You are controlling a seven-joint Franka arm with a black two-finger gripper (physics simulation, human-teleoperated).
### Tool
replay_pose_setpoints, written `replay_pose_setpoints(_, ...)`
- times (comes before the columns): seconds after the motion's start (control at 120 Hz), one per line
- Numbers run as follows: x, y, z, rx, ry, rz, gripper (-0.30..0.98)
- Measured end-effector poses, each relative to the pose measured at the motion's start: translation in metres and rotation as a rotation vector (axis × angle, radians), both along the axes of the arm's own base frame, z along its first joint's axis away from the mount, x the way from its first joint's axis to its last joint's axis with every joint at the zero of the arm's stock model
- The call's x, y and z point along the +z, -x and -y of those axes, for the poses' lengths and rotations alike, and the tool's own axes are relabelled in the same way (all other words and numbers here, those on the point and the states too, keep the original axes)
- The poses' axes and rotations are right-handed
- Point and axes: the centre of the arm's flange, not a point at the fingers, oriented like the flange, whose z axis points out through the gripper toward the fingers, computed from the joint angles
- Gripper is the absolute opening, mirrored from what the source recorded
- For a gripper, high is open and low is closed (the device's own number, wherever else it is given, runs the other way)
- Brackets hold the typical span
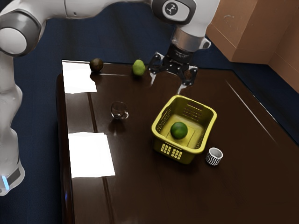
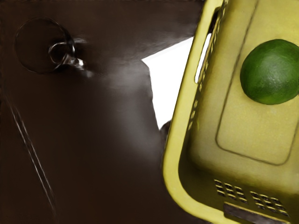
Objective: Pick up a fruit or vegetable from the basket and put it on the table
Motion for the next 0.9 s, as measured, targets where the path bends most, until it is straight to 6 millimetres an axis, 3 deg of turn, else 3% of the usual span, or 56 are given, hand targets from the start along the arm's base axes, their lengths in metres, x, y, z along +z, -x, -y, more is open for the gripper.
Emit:
replay_pose_setpoints(0.092, 0.005, -0.011, -0.067, 0.255, -0.002, 0.038, 0.69)
replay_pose_setpoints(0.208, 0.013, -0.007, -0.154, 0.556, -0.005, 0.073, 0.69)
replay_pose_setpoints(0.258, -0.002, -0.013, -0.187, 0.667, -0.014, 0.052, 0.69)
replay_pose_setpoints(0.292, -0.015, -0.020, -0.199, 0.719, -0.018, 0.032, 0.69)
replay_pose_setpoints(0.333, -0.027, -0.031, -0.185, 0.732, -0.018, 0.017, 0.69)
replay_pose_setpoints(0.417, -0.034, -0.045, -0.103, 0.666, -0.014, 0.017, 0.69)
replay_pose_setpoints(0.467, -0.035, -0.046, -0.076, 0.662, -0.012, 0.022, 0.69)
replay_pose_setpoints(0.667, -0.039, -0.051, -0.072, 0.804, 0.012, 0.035, 0.69)
replay_pose_setpoints(0.808, -0.071, -0.051, -0.054, 0.865, 0.036, 0.008, 0.69)
replay_pose_setpoints(0.9, -0.078, -0.054, -0.054, 0.917, 0.061, 0.023, 0.69)
